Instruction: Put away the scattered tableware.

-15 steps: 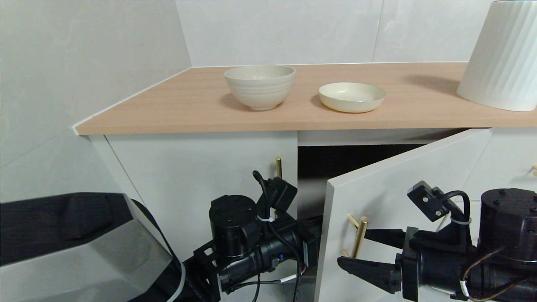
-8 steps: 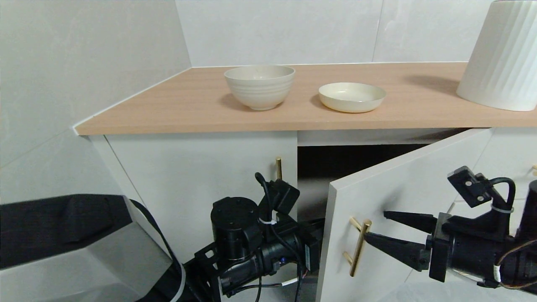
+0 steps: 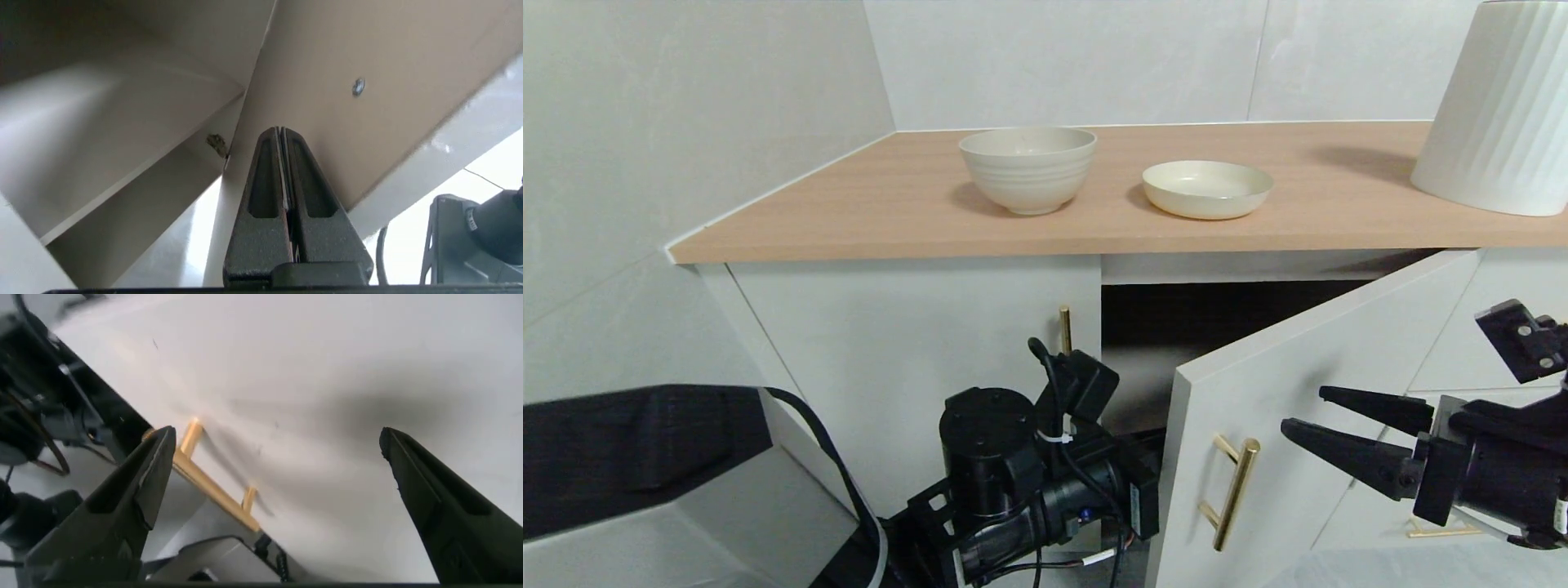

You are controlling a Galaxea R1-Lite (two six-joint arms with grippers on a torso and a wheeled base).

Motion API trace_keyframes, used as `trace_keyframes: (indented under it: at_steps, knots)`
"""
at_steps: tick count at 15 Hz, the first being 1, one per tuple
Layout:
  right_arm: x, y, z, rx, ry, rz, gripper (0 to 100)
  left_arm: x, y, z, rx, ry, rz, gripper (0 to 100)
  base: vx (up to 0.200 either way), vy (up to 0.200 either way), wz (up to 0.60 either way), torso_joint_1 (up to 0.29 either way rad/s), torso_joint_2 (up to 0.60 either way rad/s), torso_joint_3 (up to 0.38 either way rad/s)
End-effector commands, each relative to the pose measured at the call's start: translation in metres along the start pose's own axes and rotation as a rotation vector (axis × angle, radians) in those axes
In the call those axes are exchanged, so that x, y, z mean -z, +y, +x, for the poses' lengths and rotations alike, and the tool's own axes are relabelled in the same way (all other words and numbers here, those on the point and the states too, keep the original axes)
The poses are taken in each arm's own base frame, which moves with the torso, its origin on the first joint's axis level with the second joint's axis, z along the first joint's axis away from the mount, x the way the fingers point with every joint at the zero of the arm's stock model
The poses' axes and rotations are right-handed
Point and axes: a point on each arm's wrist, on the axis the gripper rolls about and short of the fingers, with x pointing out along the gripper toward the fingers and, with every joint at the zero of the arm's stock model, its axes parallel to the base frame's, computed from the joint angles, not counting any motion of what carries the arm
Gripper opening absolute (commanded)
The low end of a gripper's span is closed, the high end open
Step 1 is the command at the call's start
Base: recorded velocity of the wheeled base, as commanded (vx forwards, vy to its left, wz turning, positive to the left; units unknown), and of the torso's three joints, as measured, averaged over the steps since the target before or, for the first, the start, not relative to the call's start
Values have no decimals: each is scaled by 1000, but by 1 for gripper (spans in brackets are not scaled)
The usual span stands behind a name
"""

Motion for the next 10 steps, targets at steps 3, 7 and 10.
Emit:
trace_keyframes:
  at_steps: [3, 7, 10]
  knots:
    - [-5, 4, -7, -7, -34, -13, 100, 5, -3, 5, 7, 14, -2, 0, -200, 0, 0, 9, 2, 1]
    - [-11, 7, -12, -14, -66, -26, 100, 8, 0, 15, 6, 14, -2, 0, -100, 0, 0, 0, -1, 4]
    - [-14, 9, -15, -19, -87, -34, 100, 6, 2, 26, 0, 34, -7, 0, 0, 0, 0, 0, 0, 0]
